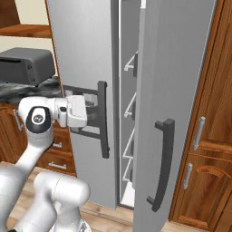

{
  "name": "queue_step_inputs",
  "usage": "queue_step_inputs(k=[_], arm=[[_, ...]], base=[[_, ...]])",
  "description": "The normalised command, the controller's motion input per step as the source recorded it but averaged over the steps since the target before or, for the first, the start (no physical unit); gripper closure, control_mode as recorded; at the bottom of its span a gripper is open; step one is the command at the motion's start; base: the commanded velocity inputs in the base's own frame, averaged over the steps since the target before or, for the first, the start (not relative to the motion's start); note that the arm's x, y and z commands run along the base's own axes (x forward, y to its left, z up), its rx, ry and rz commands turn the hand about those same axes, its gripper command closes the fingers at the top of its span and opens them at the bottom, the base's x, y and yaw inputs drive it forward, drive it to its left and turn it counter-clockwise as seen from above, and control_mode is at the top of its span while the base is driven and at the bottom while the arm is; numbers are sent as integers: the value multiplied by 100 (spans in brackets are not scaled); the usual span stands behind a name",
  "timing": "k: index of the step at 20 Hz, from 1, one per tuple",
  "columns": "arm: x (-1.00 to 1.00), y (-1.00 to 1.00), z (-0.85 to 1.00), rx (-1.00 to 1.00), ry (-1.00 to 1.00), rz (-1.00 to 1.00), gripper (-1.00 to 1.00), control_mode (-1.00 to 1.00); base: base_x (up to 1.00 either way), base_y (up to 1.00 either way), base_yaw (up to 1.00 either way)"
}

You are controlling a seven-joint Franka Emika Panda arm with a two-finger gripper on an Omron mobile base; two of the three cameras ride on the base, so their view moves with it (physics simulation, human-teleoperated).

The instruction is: Place one of the steaks on the plate and the other in the bowl. Then place the bowl in the fridge.

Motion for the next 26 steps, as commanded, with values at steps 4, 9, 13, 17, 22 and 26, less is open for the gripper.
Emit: queue_step_inputs(k=[4, 9, 13, 17, 22, 26], arm=[[35, -55, 0, 0, 2, -5, -100, -100], [63, -36, 1, 0, 7, -1, -100, -100], [82, -13, 0, 0, 7, 0, -100, -100], [46, -23, 0, 0, 4, 0, -100, -100], [-29, -61, -5, -1, 0, -6, -100, -100], [-60, -91, -11, 0, 0, -11, -100, -100]], base=[[0, 0, 0], [0, 0, 0], [0, 0, 0], [0, 0, 0], [0, 0, 0], [0, 0, 0]])
